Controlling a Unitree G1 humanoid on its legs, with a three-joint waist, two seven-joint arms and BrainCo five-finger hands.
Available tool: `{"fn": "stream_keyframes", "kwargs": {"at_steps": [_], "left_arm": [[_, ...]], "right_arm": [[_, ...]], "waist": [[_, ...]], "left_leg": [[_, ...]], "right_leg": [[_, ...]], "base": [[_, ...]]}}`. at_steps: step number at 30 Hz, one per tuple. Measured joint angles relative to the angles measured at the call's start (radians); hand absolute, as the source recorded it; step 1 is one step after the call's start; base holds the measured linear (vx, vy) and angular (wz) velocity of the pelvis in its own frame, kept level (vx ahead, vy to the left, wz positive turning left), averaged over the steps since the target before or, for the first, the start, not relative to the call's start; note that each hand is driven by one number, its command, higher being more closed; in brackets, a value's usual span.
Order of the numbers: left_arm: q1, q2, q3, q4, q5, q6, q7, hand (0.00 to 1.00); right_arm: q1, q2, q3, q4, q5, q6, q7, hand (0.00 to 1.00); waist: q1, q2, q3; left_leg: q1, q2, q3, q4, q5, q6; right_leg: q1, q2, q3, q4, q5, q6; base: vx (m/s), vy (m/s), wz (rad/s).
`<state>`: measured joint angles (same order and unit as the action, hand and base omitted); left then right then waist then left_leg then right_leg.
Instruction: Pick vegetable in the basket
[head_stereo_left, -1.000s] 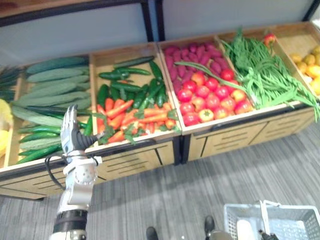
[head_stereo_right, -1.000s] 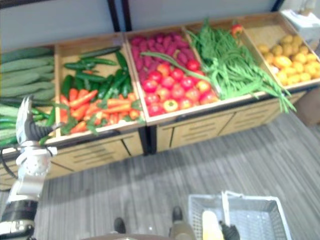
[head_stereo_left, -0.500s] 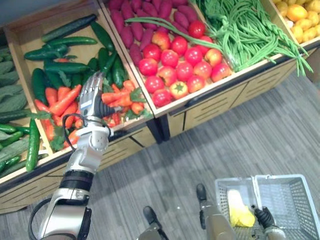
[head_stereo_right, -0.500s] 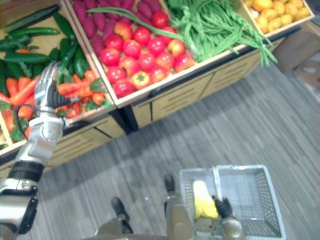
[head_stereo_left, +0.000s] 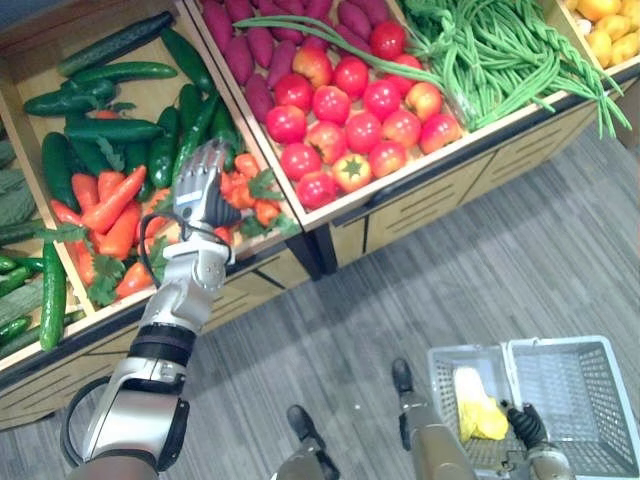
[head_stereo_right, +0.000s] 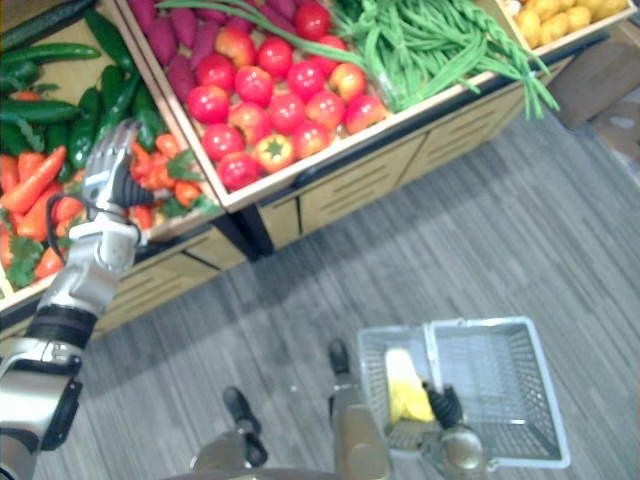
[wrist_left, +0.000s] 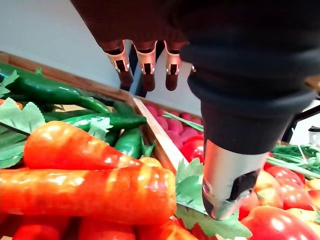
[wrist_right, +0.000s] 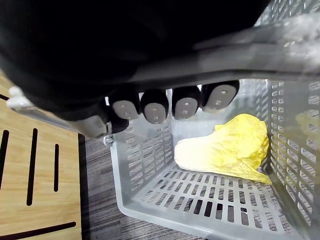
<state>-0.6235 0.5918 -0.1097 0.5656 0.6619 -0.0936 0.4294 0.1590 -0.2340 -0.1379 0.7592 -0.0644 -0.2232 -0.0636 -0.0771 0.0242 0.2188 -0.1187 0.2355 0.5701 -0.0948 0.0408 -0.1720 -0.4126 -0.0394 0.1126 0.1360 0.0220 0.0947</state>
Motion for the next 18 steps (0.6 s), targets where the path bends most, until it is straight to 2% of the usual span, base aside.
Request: {"fn": "stream_keyframes", "kwargs": {"at_steps": [18], "left_arm": [[0.0,0.0,0.043,0.041,0.021,0.032,-0.064,0.0]], "right_arm": [[0.021,-0.003,-0.011,-0.01,-0.001,0.0,-0.001,1.0]], "waist": [[0.012,0.007,-0.001]], "left_leg": [[-0.02,0.004,-0.002,0.045,-0.025,0.003]], "right_leg": [[0.011,-0.017,-0.007,0.004,0.001,0.002]], "base": [[0.0,-0.001,0.02]]}}
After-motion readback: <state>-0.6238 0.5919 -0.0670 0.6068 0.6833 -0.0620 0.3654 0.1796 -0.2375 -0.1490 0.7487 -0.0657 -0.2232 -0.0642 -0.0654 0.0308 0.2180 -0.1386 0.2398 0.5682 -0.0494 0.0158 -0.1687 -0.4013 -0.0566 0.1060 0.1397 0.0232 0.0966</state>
